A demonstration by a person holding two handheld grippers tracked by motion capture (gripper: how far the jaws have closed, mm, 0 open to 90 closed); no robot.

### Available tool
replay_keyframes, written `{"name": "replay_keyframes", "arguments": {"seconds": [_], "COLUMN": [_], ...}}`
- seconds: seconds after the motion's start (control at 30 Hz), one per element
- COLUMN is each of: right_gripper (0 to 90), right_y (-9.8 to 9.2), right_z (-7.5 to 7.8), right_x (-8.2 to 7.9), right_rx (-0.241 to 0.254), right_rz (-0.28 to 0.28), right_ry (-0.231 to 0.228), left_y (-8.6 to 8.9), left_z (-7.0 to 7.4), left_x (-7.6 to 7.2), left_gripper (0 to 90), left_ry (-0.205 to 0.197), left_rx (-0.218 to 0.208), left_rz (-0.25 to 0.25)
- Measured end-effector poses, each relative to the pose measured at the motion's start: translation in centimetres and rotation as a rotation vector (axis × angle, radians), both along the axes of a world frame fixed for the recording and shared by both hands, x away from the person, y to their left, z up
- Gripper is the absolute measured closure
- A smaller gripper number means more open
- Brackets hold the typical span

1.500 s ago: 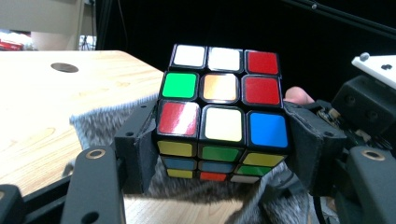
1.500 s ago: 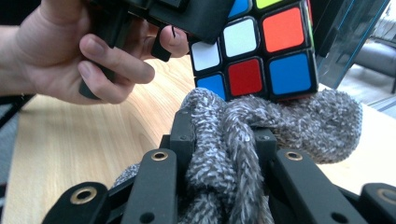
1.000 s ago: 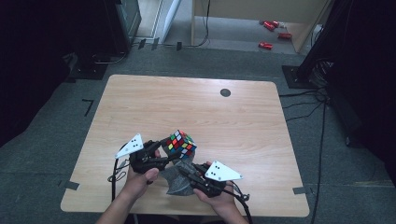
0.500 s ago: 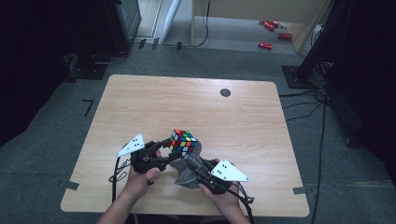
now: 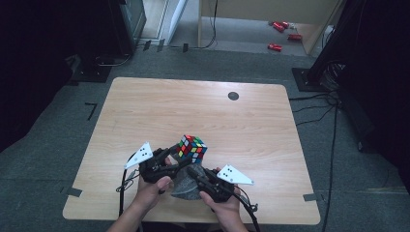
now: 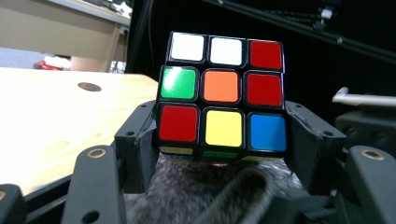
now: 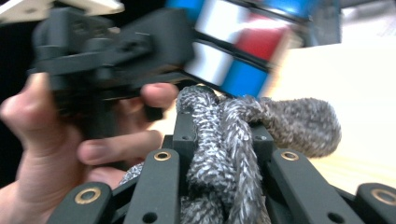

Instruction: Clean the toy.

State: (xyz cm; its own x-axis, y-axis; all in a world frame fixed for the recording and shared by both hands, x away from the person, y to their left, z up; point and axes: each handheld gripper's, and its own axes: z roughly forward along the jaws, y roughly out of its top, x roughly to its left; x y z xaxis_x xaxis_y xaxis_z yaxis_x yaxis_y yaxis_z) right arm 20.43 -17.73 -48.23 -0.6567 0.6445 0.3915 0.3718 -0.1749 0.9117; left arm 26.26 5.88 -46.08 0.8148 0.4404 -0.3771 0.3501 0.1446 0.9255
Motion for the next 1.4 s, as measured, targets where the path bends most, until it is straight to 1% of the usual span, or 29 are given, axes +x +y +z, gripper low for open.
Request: {"name": "replay_keyframes", "arguments": {"seconds": [0.07, 0.1, 0.13, 0.2, 0.27, 0.3, 0.33, 0.4, 0.43, 0.47, 0.53, 0.57, 0.6, 0.63, 0.67, 0.73, 0.8, 0.83, 0.9, 0.97, 1.0, 1.03, 1.07, 1.1, 1.2, 1.27, 1.33, 1.37, 1.4], "right_gripper": [72.8, 72.9, 72.8, 72.8, 72.7, 72.7, 72.7, 72.7, 72.7, 72.6, 72.3, 71.9, 71.6, 71.0, 70.4, 70.0, 69.3, 68.9, 68.4, 65.3, 62.6, 58.7, 52.3, 44.3, 28.2, 23.9, 21.7, 21.2, 22.0], "right_y": [-0.4, -0.5, -0.6, -0.3, 0.2, 0.3, 0.3, -0.1, -0.5, -0.9, -1.8, -2.3, -2.8, -3.3, -3.7, -4.6, -5.5, -6.0, -6.7, -7.3, -7.6, -7.7, -7.9, -8.0, -8.3, -8.7, -9.1, -9.4, -9.6], "right_z": [-0.3, -0.5, -0.5, -0.4, -0.2, -0.1, 0.0, -0.1, -0.3, -0.4, -0.6, -0.6, -0.4, -0.2, -0.1, 0.0, -0.2, -0.5, -1.1, -1.8, -2.0, -2.1, -2.2, -2.1, -1.4, -0.9, -0.4, -0.2, -0.1], "right_x": [0.3, 0.4, 0.5, 0.5, 0.3, 0.2, 0.2, 0.5, 0.6, 0.8, 1.2, 1.4, 1.5, 1.7, 2.0, 2.5, 3.0, 3.5, 4.1, 4.7, 4.9, 5.0, 5.1, 5.2, 5.1, 5.0, 4.9, 4.9, 4.9], "right_rx": [0.021, 0.032, 0.044, 0.065, 0.082, 0.089, 0.099, 0.144, 0.158, 0.155, 0.121, 0.081, 0.013, -0.086, -0.14, -0.221, -0.321, -0.374, -0.402, -0.441, -0.454, -0.459, -0.464, -0.468, -0.469, -0.453, -0.441, -0.443, -0.451], "right_rz": [-0.034, -0.04, -0.036, -0.005, 0.029, 0.035, 0.033, 0.026, 0.014, -0.012, -0.063, -0.096, -0.131, -0.173, -0.191, -0.221, -0.259, -0.262, -0.244, -0.205, -0.199, -0.194, -0.183, -0.174, -0.168, -0.173, -0.187, -0.191, -0.193], "right_ry": [0.032, 0.048, 0.058, 0.066, 0.072, 0.072, 0.079, 0.117, 0.132, 0.137, 0.129, 0.111, 0.078, 0.032, 0.02, 0.008, 0.001, 0.018, 0.075, 0.141, 0.152, 0.153, 0.149, 0.136, 0.088, 0.068, 0.053, 0.057, 0.076], "left_y": [0.2, 0.3, 0.2, -0.1, -0.6, -0.7, -0.7, -0.4, -0.1, 0.2, 0.7, 0.9, 1.2, 1.4, 1.5, 1.6, 1.7, 1.7, 1.7, 1.6, 1.6, 1.5, 1.6, 1.6, 1.7, 1.7, 1.8, 1.8, 1.9], "left_z": [0.0, 0.0, -0.1, -0.3, -0.4, -0.4, -0.3, -0.2, -0.1, 0.0, 0.0, 0.0, 0.0, 0.0, -0.1, -0.1, -0.2, -0.2, -0.3, -0.4, -0.4, -0.4, -0.5, -0.5, -0.5, -0.5, -0.5, -0.5, -0.5], "left_x": [0.0, 0.1, 0.0, 0.0, -0.2, -0.3, -0.3, -0.2, -0.1, 0.0, 0.3, 0.4, 0.6, 0.7, 0.8, 1.0, 1.1, 1.2, 1.3, 1.3, 1.4, 1.4, 1.4, 1.5, 1.6, 1.7, 1.8, 1.8, 1.9], "left_gripper": [35.0, 35.0, 35.0, 34.9, 34.9, 34.9, 35.0, 35.0, 35.0, 34.9, 35.0, 35.0, 34.9, 35.0, 34.9, 34.9, 34.9, 34.9, 34.9, 34.9, 34.9, 34.9, 34.9, 34.9, 34.9, 34.9, 34.9, 34.9, 34.9], "left_ry": [-0.001, -0.001, 0.002, 0.009, -0.003, -0.009, -0.014, -0.01, -0.008, -0.007, -0.001, 0.003, 0.004, 0.008, 0.011, 0.022, 0.025, 0.027, 0.031, 0.039, 0.04, 0.043, 0.045, 0.048, 0.057, 0.058, 0.064, 0.064, 0.064], "left_rx": [-0.001, -0.003, -0.005, -0.003, 0.018, 0.027, 0.026, 0.013, 0.005, 0.002, -0.002, -0.004, 0.0, 0.003, 0.007, 0.01, 0.022, 0.026, 0.038, 0.042, 0.044, 0.044, 0.051, 0.054, 0.061, 0.065, 0.062, 0.063, 0.066], "left_rz": [0.009, 0.009, 0.011, 0.01, 0.009, 0.009, 0.013, 0.019, 0.026, 0.035, 0.047, 0.055, 0.06, 0.06, 0.063, 0.067, 0.07, 0.069, 0.063, 0.058, 0.056, 0.056, 0.054, 0.053, 0.053, 0.055, 0.059, 0.059, 0.061]}}
